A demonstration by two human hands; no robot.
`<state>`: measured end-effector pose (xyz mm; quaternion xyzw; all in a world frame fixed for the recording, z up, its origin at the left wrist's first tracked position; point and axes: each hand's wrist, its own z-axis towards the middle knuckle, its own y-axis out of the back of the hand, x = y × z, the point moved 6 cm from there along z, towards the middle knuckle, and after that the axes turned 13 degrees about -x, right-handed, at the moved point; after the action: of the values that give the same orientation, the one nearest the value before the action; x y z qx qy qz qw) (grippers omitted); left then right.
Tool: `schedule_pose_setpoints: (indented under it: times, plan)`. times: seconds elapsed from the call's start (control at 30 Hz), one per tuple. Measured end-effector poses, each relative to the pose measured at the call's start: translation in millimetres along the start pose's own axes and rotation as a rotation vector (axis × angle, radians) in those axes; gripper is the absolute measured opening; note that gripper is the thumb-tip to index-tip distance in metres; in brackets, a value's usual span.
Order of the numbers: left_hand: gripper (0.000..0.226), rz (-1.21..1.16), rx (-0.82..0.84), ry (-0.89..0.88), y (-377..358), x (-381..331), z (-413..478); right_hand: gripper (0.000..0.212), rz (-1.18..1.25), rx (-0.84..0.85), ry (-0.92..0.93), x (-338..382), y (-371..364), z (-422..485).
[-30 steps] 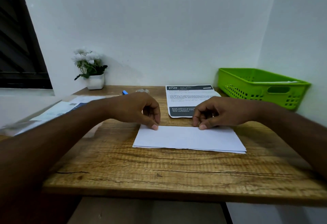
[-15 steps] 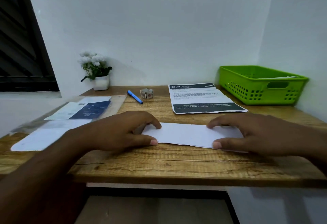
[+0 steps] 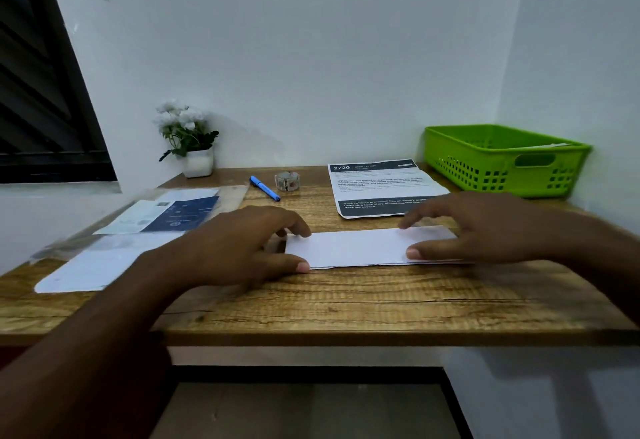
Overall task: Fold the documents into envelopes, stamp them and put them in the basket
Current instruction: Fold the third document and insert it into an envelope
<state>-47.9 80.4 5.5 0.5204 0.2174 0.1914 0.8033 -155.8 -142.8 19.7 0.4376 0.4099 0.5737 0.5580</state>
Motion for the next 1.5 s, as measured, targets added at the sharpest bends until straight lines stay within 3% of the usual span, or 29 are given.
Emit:
schedule_pose_setpoints:
  times: [0.17,0.37,0.5,0.67,0.77,0.9,1.03,1.17,1.33,1.5]
  plan:
    - [0.042,-0.05,-0.018,0.043,9,15,-3,0.043,0.131,-0.088,0.044,21,8,26]
    - [0.05,-0.197,-0.142,0.141,32,51,-18,0.021,0.249,-0.172,0.168,71,7,69]
    - [0.05,-0.246,-0.224,0.208,53,83,-41,0.019,0.254,-0.198,0.278,116,-1,91]
    - [0.07,-0.212,-0.285,0.304,77,123,-80,0.017,0.246,-0.181,0.451,175,-17,110]
    - [0.046,-0.18,-0.29,0.378,85,139,-101,0.02,0.224,-0.203,0.578,207,-23,116]
    - [0.03,-0.158,-0.312,0.426,93,150,-120,0.028,-0.006,-0.306,0.882,246,-30,110]
    - [0.037,-0.154,-0.324,0.443,97,159,-142,0.03,-0.084,-0.327,1.068,272,-41,104]
    - [0.066,-0.142,-0.249,0.45,93,165,-156,0.03,-0.048,-0.296,1.095,284,-41,104]
    - [0.067,-0.172,-0.232,0.445,92,166,-157,0.025,-0.087,-0.35,1.112,292,-44,102]
    - [0.07,-0.143,-0.252,0.436,87,167,-161,0.019,0.025,-0.354,0.996,291,-45,103]
